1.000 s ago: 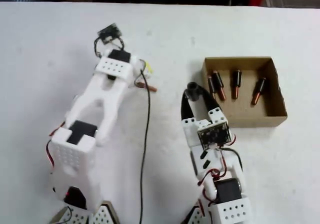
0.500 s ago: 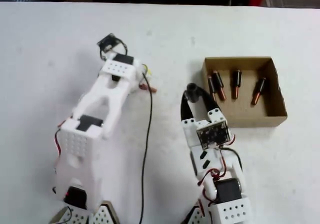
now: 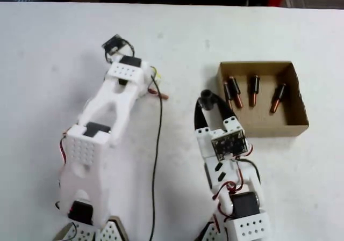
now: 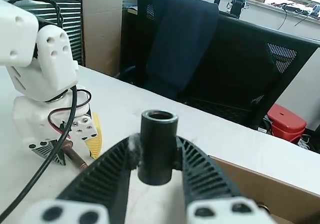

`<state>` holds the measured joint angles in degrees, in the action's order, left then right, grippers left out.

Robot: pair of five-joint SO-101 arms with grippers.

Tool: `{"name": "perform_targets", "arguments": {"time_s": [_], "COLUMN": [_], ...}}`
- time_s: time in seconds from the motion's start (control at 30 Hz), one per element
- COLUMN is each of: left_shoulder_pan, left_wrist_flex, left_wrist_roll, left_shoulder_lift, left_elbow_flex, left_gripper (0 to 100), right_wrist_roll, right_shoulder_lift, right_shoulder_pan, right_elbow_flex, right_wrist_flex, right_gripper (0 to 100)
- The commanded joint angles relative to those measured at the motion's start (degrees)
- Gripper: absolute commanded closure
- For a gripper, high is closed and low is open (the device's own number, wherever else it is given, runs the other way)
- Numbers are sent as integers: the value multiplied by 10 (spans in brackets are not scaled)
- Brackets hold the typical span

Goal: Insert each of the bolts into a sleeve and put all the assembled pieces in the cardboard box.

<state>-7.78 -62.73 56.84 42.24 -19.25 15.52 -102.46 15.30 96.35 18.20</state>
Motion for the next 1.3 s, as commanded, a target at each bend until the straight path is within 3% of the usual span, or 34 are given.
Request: {"name": "perform_targets", "arguments": {"time_s": [0.0, 0.17, 0.37, 0.6, 0.8, 1.27], "left_shoulder_pan": [24, 33, 29, 33, 9, -87], "left_wrist_flex": [-23, -35, -49, -99, -160, -277], "left_wrist_roll": [5, 4, -15, -222, -402, -425], "left_shoulder_lift": [2, 3, 4, 3, 0, 0], "left_elbow_flex": [-12, -12, -11, -9, -9, -8], "left_gripper": [785, 979, 908, 977, 979, 980], "right_wrist_roll": [-7, -7, -7, -7, -7, -6], "right_shoulder_lift": [-6, -6, -6, -6, -6, -6], "right_shoulder_pan": [-7, -7, -7, -2, 8, 52], "right_elbow_flex": [5, 5, 5, 5, 5, 5], "right_wrist_flex": [0, 0, 0, 1, 29, 83], "right_gripper": [982, 982, 982, 982, 982, 982]}}
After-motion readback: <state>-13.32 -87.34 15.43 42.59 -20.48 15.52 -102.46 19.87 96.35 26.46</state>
